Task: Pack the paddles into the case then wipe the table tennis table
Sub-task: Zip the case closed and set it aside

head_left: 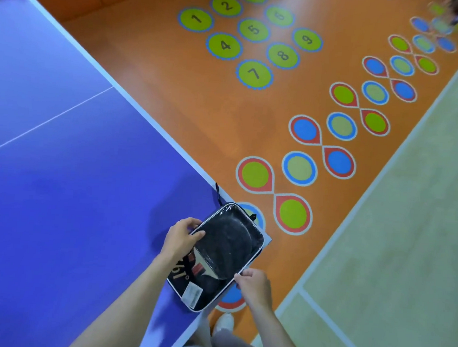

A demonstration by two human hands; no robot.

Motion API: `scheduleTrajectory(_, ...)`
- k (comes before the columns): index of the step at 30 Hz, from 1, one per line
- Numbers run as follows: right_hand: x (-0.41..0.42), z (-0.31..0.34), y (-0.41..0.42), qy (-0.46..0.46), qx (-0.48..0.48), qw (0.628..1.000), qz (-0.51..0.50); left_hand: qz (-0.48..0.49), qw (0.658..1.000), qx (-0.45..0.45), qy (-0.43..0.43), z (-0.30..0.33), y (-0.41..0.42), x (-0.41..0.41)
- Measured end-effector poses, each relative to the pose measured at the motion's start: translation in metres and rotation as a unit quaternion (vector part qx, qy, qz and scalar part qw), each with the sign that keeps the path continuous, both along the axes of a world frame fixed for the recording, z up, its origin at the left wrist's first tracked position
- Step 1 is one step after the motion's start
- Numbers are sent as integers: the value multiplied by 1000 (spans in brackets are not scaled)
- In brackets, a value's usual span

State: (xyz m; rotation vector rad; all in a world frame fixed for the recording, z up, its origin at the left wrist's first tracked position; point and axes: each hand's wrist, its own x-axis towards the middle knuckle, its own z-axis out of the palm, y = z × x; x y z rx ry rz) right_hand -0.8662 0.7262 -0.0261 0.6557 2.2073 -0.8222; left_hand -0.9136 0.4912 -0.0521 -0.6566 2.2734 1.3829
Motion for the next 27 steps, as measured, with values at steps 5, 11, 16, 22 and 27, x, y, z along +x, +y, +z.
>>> scheduleTrajectory(5, -31, 26, 15, -12, 33, 995, 94, 19, 998, -52, -22, 13, 8, -1)
scheduleTrajectory(11, -70, 44, 56, 65, 35, 980, 186, 53, 990, -123, -38, 23, 31, 1)
scheduleTrajectory(16, -108, 54, 108, 135, 7, 949, 286, 83, 951, -298, 9, 34, 85, 4)
scheduleTrajectory(22, -155, 80, 173, 205, 19, 911, 357, 51, 954, -286, 68, 75, 167, -17)
scheduleTrajectory(27, -208, 99, 201, 254, 36, 869, 423, 2, 944, -316, 92, 106, 210, -55)
